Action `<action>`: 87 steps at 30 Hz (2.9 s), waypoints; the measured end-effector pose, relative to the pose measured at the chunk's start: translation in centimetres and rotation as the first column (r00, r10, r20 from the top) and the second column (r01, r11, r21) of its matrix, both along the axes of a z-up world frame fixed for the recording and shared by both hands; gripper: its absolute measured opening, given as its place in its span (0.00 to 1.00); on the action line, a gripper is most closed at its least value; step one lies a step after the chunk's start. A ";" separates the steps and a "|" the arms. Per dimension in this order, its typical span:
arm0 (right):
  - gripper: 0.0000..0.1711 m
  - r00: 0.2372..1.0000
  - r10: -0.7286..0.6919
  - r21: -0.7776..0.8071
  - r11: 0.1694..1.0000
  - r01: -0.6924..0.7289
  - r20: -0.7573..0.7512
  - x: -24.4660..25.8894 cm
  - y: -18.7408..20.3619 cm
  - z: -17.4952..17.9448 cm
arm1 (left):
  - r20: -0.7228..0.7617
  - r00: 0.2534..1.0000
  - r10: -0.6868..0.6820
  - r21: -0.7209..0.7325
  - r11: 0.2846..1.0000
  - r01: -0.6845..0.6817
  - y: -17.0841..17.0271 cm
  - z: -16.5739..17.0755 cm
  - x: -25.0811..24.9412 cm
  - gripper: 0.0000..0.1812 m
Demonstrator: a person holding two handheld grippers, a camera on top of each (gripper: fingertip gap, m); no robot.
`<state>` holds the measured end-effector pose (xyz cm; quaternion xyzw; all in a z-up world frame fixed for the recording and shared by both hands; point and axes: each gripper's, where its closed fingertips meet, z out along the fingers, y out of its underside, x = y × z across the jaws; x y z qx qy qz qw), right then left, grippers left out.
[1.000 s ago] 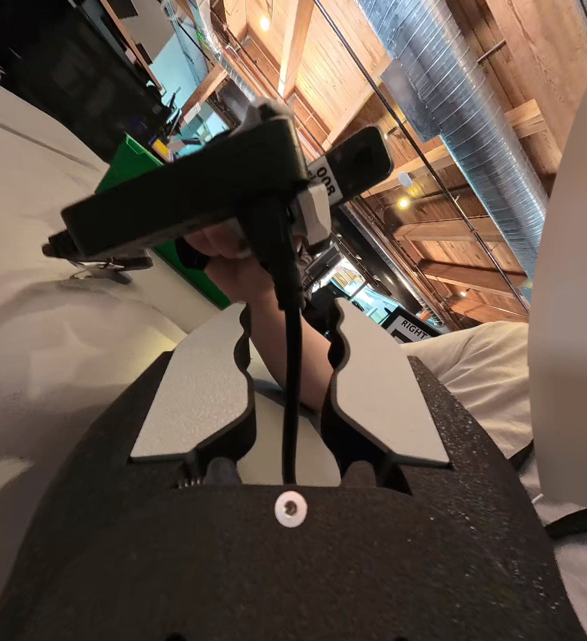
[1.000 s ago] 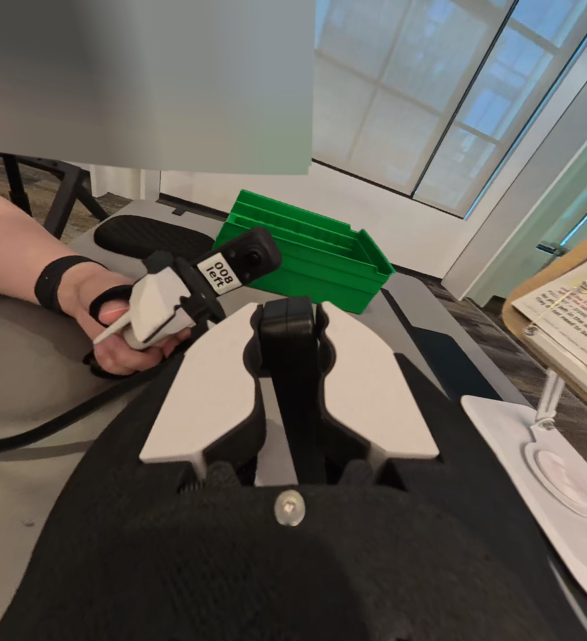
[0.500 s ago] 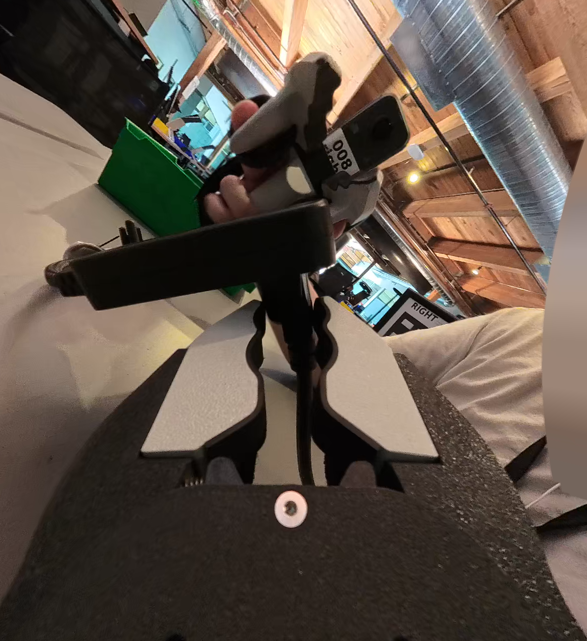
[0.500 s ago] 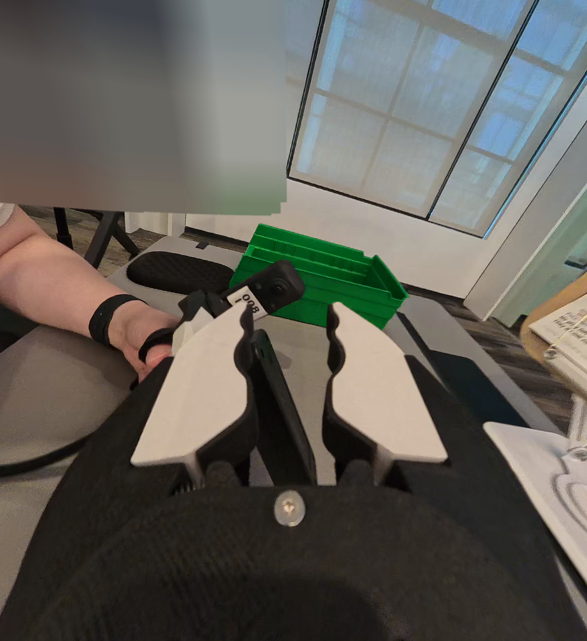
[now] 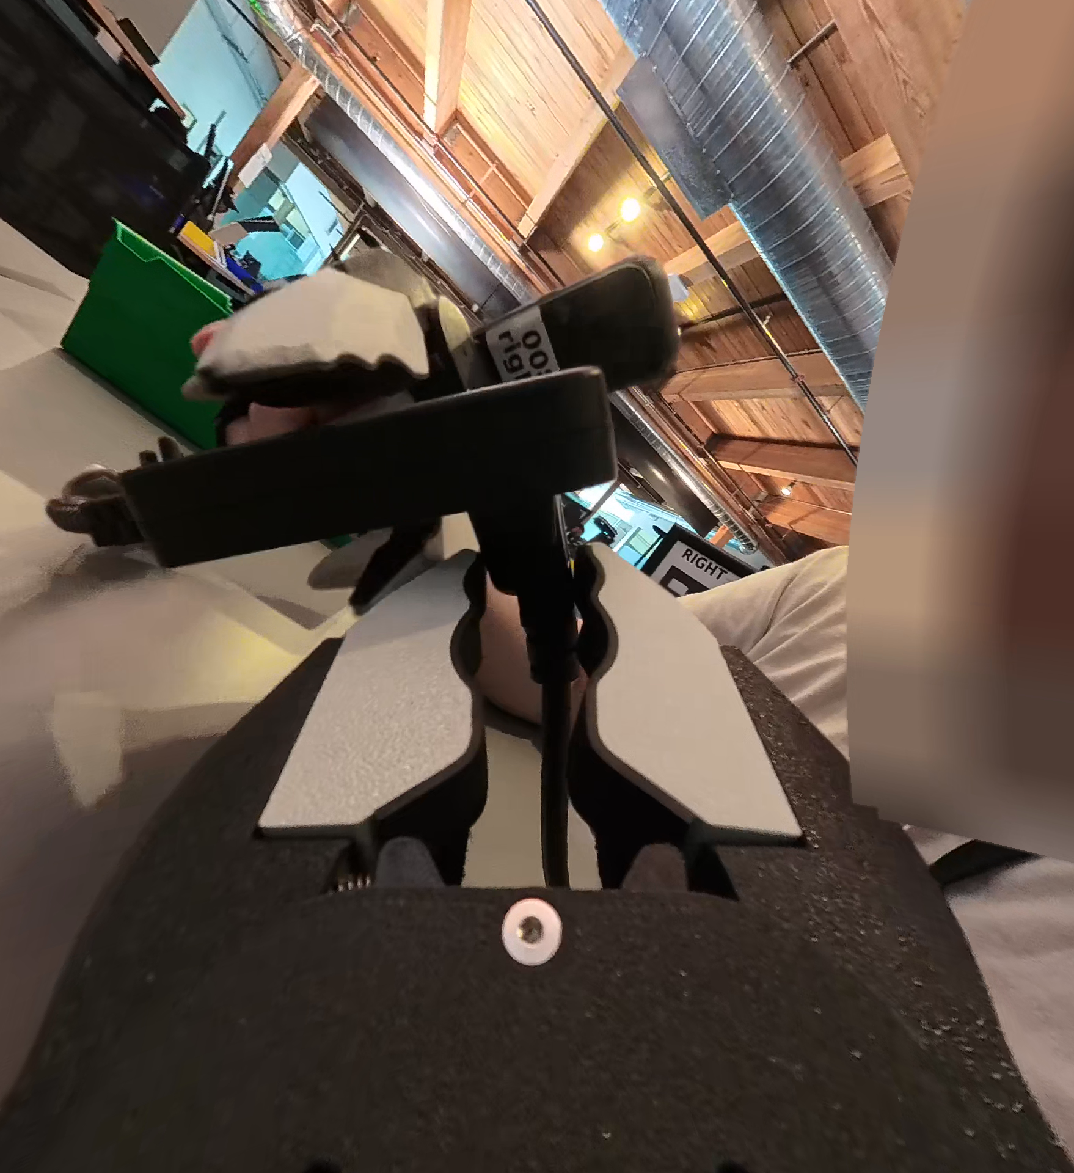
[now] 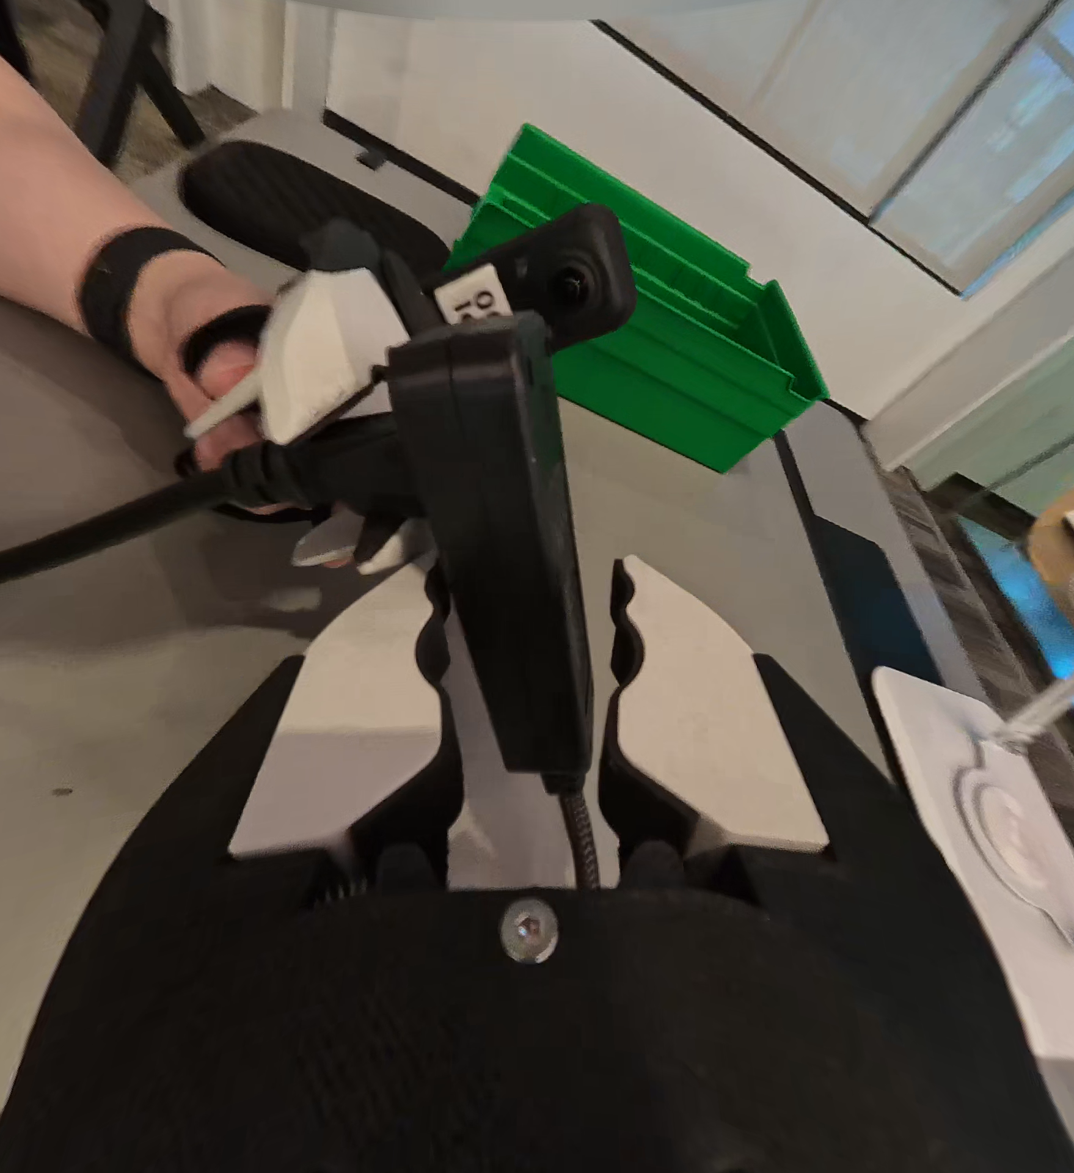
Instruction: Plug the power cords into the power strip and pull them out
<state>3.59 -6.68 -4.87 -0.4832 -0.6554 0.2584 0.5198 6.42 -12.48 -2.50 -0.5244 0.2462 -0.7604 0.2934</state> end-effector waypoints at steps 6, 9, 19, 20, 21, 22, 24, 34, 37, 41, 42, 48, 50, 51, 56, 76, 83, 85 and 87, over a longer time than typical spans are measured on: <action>0.18 0.994 -0.103 0.052 0.994 0.101 0.042 -1.2 0.8 -1.2 | 0.034 0.999 -0.036 -0.066 0.997 0.038 0.2 0.0 -0.1 0.15; 0.18 0.986 -0.152 0.085 0.986 0.146 0.064 -1.3 1.2 -1.2 | 0.092 0.991 -0.095 -0.135 0.985 0.107 0.0 0.3 -0.4 0.15; 0.18 0.935 -0.352 0.111 0.932 0.345 0.049 -1.1 3.6 -1.3 | 0.180 0.982 0.056 -0.266 0.964 -0.006 2.1 0.0 -0.6 0.14; 0.18 0.928 -0.371 0.099 0.925 0.366 0.033 -1.1 3.8 -1.2 | 0.192 0.978 0.083 -0.274 0.961 -0.028 2.3 0.1 -0.7 0.14; 0.18 0.924 -0.383 0.094 0.921 0.379 0.023 -1.1 4.0 -1.2 | 0.197 0.975 0.101 -0.277 0.960 -0.044 2.4 0.1 -0.7 0.14; 0.18 0.921 -0.390 0.090 0.918 0.387 0.014 -1.1 4.0 -1.2 | 0.204 0.974 0.101 -0.283 0.958 -0.041 2.4 0.2 -0.7 0.14; 0.18 0.925 -0.379 0.074 0.923 0.377 0.017 -1.2 3.9 -1.2 | 0.188 0.978 0.094 -0.277 0.960 -0.039 2.3 0.1 -0.7 0.14; 0.18 0.843 -0.350 -0.072 0.908 0.412 0.409 0.4 3.2 -4.9 | -0.273 0.939 0.209 0.067 0.978 -0.198 2.9 -2.2 -1.9 0.17; 0.18 0.798 -0.395 -0.046 0.885 0.464 0.456 0.8 3.6 -5.5 | -0.371 0.898 0.237 0.076 0.971 -0.225 3.1 -3.2 -1.2 0.22; 0.18 0.717 -0.455 0.049 0.859 0.509 0.527 1.5 3.9 -5.9 | -0.489 0.843 0.223 0.060 0.973 -0.223 3.2 -5.3 -0.1 0.16; 0.18 0.695 -0.462 0.061 0.853 0.519 0.550 1.7 3.9 -6.2 | -0.502 0.831 0.239 0.068 0.969 -0.237 3.4 -5.5 -0.1 0.13; 0.18 0.647 -0.461 0.126 0.860 0.495 0.607 2.3 3.6 -6.7 | -0.577 0.799 0.171 0.094 0.985 -0.143 2.7 -6.6 -0.3 0.13; 0.18 0.668 -0.444 0.132 0.876 0.464 0.597 2.1 3.4 -6.4 | -0.568 0.810 0.148 0.086 0.989 -0.120 2.5 -6.3 -0.7 0.13; 0.18 0.681 -0.436 0.139 0.884 0.446 0.589 1.9 3.3 -6.2 | -0.565 0.813 0.142 0.090 0.990 -0.110 2.4 -6.2 -0.9 0.13; 0.19 0.717 -0.405 0.148 0.906 0.396 0.568 1.6 3.0 -5.8 | -0.571 0.812 0.122 0.097 0.992 -0.081 2.0 -6.3 -1.3 0.13; 0.18 0.736 -0.447 0.059 0.871 0.488 0.508 0.5 2.9 -5.5 | -0.525 0.825 0.210 0.221 0.970 -0.106 2.2 -5.5 -1.7 0.13; 0.18 0.718 -0.458 0.101 0.870 0.482 0.524 0.8 3.5 -6.6 | -0.520 0.850 0.086 0.060 0.996 -0.064 1.4 -6.6 -1.0 0.15; 0.18 0.728 -0.456 0.114 0.876 0.468 0.513 0.7 3.5 -6.4 | -0.495 0.868 0.043 0.002 0.999 -0.048 1.3 -6.7 -0.8 0.12; 0.18 0.724 -0.453 0.139 0.882 0.451 0.521 0.8 3.7 -6.5 | -0.500 0.866 0.024 -0.019 0.999 -0.039 1.3 -7.0 -0.8 0.12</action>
